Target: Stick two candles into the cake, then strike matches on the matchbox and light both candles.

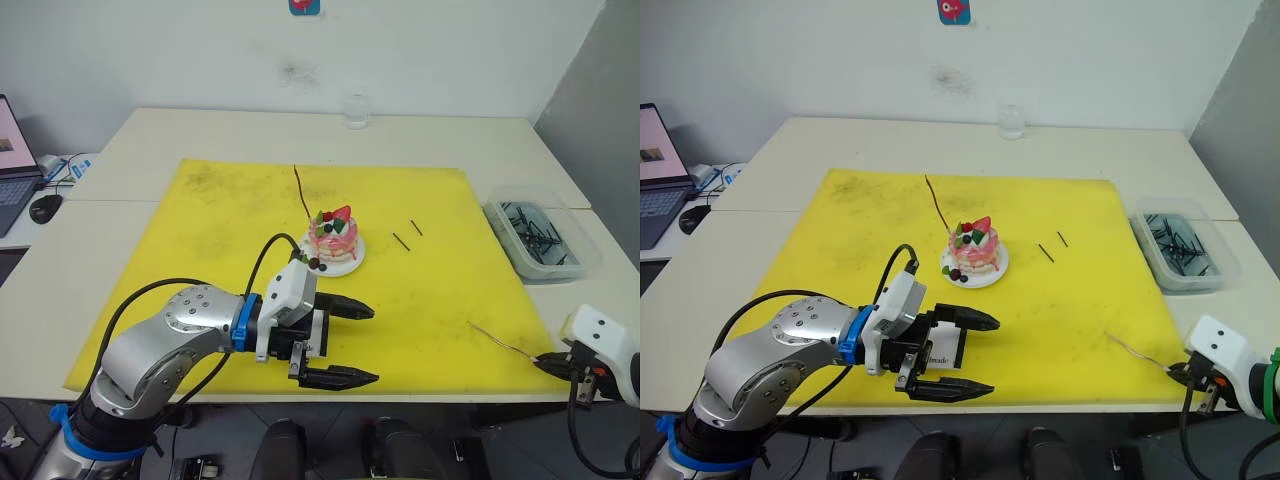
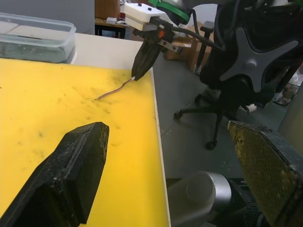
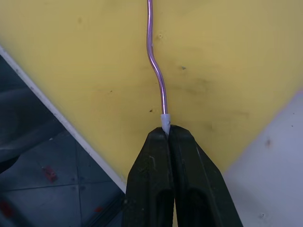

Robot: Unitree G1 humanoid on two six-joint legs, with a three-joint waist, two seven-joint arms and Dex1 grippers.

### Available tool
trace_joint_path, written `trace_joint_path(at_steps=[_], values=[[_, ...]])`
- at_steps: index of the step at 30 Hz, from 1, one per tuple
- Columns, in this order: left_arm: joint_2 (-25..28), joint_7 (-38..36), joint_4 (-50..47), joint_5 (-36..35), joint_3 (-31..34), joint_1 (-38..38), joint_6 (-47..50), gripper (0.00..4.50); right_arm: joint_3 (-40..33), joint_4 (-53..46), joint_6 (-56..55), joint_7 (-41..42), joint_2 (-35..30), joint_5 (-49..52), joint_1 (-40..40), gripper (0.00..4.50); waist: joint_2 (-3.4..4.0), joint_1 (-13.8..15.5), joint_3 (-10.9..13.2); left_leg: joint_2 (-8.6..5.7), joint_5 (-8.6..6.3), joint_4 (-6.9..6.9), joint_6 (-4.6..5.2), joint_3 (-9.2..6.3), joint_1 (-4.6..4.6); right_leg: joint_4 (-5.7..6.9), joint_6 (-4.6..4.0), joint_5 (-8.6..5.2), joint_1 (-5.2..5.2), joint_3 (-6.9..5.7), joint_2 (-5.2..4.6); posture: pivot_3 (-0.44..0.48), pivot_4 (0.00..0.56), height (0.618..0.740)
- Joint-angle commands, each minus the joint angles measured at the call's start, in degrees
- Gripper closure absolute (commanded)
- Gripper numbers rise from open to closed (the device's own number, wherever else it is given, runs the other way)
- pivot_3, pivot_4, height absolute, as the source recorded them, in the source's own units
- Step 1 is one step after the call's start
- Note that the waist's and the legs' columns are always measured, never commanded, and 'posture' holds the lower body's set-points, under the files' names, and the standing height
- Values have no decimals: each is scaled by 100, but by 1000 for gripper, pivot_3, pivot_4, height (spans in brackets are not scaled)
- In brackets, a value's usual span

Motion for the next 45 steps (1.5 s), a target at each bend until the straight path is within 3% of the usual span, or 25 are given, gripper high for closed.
trace_joint_path(at_steps=[1,4,11,16,26,33,45], values=[[-68,-25,-64,-23,-45,-87,-89,0,-12,-101,198,-116,41,65,-212,4279,0,5,0,0,0,0,0,-1,-1,0,0,0,0,0,0,0,150,740],[-88,-27,-44,3,-60,-97,-107,0,34,-93,250,-126,13,18,-289,3486,0,12,0,-1,0,-2,0,-1,-4,-1,12,6,0,-1,1,0,150,740],[-83,30,-108,53,-60,-24,-120,0,-513,-409,551,360,-352,153,-191,998,5,13,1,-1,0,-2,0,1,-6,-3,14,5,0,2,0,0,150,740],[-95,108,-204,187,-109,-4,-168,0,-483,-666,1022,426,-819,198,-494,998,5,9,2,-2,0,1,0,-1,-3,-1,12,5,2,1,1,0,150,740],[-225,284,-513,386,-417,2,-263,0,1594,2,1570,251,-1916,-116,-1847,998,5,9,3,-1,0,-4,0,3,-7,-5,11,3,-2,4,-3,0,150,740],[-257,389,-653,341,-479,79,-216,0,2572,499,1322,374,-1861,-302,-2597,998,8,8,3,0,0,-3,0,2,-6,-2,11,3,-3,2,-3,0,150,740],[-422,521,-593,352,-591,107,-240,0,2956,519,1334,507,-1801,-316,-3047,998,9,10,3,1,0,-3,0,3,-6,-2,12,4,-4,4,-2,0,150,740]])
